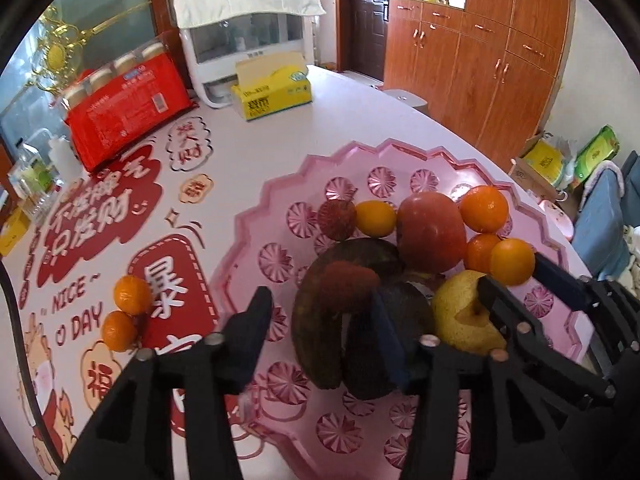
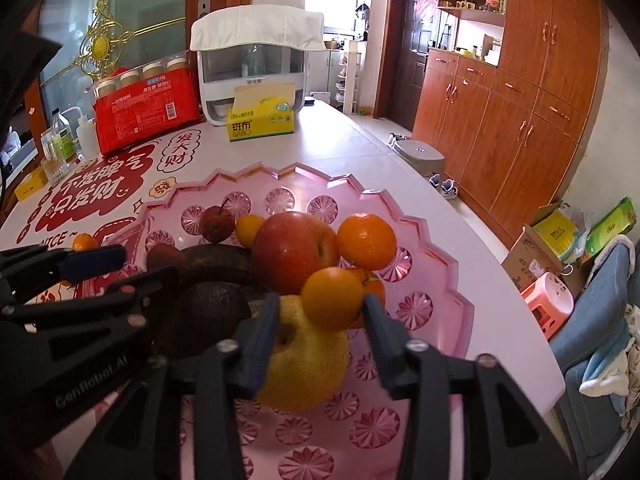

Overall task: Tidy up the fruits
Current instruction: 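Open the left tool releasing the lychee while the right tool releases the mandarin, then lift both tools out of the bowl and move them toward the two mandarins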

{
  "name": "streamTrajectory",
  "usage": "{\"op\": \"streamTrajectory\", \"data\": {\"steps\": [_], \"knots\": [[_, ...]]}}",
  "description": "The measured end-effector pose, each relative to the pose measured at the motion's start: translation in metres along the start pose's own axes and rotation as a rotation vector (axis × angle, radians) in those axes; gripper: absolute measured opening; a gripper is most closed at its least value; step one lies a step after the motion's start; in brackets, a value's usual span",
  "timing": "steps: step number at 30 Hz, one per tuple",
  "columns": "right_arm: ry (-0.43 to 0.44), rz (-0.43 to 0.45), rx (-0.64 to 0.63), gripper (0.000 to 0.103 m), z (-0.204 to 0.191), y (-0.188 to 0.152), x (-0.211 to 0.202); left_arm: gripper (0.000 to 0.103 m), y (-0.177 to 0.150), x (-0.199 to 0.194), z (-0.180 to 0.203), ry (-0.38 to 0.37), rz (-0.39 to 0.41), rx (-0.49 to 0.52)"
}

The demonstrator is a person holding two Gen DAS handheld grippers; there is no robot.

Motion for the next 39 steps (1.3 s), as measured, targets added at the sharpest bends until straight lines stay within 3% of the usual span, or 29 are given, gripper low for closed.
{"op": "streamTrajectory", "data": {"steps": [10,19,39], "knots": [[-0.008,0.048,0.015,0.049,0.004,0.004,-0.018,0.078,-0.003,-0.026,-0.014,0.019,0.04,-0.047],[0.001,0.057,-0.016,0.05,-0.008,0.001,-0.029,0.084,-0.016,-0.049,-0.027,0.027,0.056,-0.081],[0.023,0.074,-0.126,0.05,-0.056,-0.019,-0.074,0.085,-0.063,-0.1,-0.085,0.069,0.098,-0.177]]}}
Point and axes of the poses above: each gripper's, at about its wrist camera, not at the fingertips, and x roughly the way its jaws point, z to its right, y to its top, the point moved 8 cm from there along x, roughly the way its jaws point, and after that the axes turned 2 degrees about -y, right-handed, at the moved point
